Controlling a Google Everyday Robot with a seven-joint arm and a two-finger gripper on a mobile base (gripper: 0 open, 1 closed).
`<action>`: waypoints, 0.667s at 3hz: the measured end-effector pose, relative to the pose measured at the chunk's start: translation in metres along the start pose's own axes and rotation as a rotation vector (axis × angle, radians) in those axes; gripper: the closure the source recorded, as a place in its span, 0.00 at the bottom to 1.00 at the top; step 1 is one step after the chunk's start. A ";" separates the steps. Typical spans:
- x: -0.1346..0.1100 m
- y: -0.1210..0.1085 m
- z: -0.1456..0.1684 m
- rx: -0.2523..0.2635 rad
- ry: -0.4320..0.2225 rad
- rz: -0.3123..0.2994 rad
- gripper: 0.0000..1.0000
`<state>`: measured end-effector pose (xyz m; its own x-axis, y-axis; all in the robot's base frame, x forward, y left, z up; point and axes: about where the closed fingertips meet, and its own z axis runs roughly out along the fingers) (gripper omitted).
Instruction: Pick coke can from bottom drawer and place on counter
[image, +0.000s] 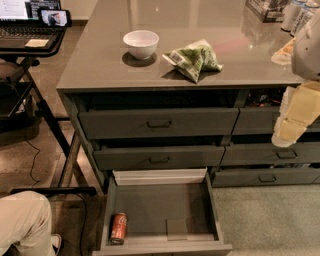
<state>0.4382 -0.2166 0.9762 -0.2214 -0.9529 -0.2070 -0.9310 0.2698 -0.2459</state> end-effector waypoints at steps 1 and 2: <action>-0.001 -0.001 0.001 0.005 -0.009 0.003 0.00; 0.005 0.003 0.027 -0.001 -0.050 0.021 0.00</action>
Offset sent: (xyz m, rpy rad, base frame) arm 0.0108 -0.0030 -0.0896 0.1483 0.0020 -0.0205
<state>0.4419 -0.2167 0.9485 -0.2262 -0.9391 -0.2588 -0.9268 0.2893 -0.2397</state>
